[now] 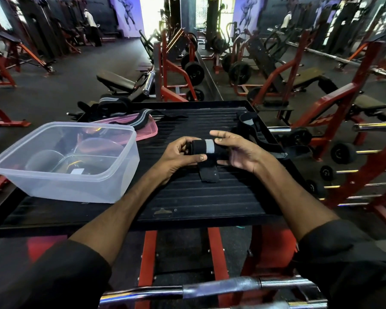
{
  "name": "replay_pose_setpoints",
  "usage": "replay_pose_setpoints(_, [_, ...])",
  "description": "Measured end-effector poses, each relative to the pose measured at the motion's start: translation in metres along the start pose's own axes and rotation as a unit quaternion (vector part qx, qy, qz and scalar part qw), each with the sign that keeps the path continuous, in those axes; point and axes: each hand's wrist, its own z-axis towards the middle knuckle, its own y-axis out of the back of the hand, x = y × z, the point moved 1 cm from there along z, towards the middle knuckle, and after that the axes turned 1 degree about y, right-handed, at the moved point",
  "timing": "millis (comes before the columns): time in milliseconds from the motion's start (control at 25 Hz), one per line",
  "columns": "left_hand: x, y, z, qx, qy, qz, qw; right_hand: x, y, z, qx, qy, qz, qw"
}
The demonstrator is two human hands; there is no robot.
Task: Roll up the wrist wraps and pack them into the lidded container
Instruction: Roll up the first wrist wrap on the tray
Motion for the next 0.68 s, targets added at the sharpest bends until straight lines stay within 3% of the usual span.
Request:
replay_pose_setpoints(160, [-0.001, 0.001, 0.004, -0.018, -0.065, 0.053, 0.996, -0.005, -0.006, 0.001, 0.032, -0.037, -0.073, 0.996])
replay_pose_setpoints(320, [-0.001, 0.005, 0.004, -0.002, -0.071, 0.064, 0.995, -0.005, -0.005, 0.0, 0.025, -0.015, -0.081, 0.996])
replay_pose_setpoints(560, [-0.002, 0.004, 0.004, 0.061, 0.084, -0.112, 0.988, -0.007, -0.01, 0.001, -0.028, 0.023, -0.036, 0.999])
replay_pose_setpoints(680, [0.0, 0.006, 0.004, 0.118, 0.133, -0.127, 0.976, -0.007, -0.012, 0.001, -0.019, 0.055, 0.005, 0.998])
